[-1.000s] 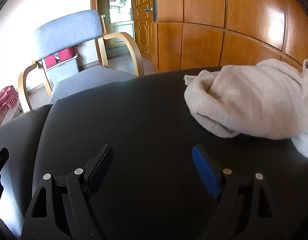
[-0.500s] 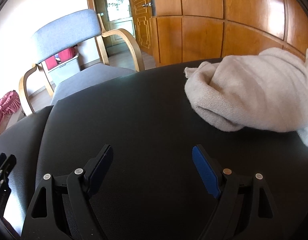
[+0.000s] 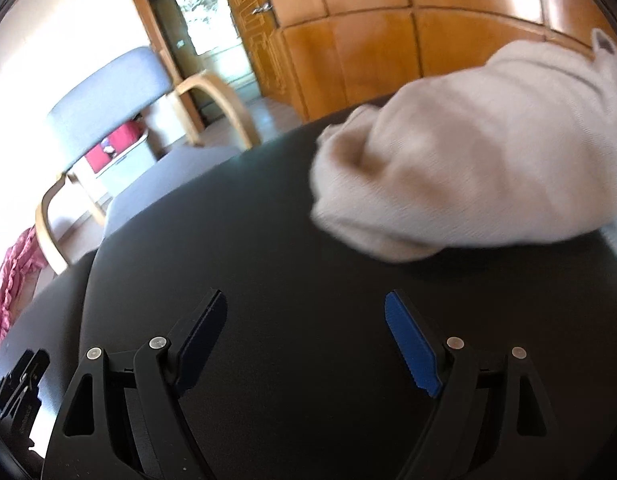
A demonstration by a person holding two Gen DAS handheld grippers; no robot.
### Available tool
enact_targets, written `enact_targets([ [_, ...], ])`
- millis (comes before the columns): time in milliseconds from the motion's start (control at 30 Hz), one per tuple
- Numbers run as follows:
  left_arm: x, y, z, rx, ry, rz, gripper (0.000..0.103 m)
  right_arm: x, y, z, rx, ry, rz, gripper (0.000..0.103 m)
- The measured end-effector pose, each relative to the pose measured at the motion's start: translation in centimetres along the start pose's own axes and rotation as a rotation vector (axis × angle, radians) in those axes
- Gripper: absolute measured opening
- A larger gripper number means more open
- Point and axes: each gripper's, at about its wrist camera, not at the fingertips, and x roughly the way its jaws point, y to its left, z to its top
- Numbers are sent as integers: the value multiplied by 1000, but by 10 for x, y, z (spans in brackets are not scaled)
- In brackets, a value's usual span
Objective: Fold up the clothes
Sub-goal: 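Move the right tool toward the crumpled beige sweater on the table, then grasp the beige sweater with the right gripper and lift it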
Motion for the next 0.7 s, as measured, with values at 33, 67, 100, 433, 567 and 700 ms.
enact_targets([
  [33, 1, 0, 0, -3, 2, -2, 39, -3, -7, 3, 5, -15, -19, 84],
  [67, 0, 1, 0, 0, 5, 0, 39, -6, -17, 7, 12, -32, -38, 84],
  [100, 0, 1, 1, 1, 8, 1, 39, -9, -27, 10, 21, -48, -53, 84],
  [433, 5, 4, 2, -8, 26, -3, 39, -33, -147, 51, 256, -158, -209, 84],
  [567, 5, 6, 2, -18, 25, -22, 39, -38, -171, 66, 305, -180, -283, 84],
  [700, 5, 6, 1, -10, 30, -18, 39, -45, -198, 78, 332, -221, -361, 84],
])
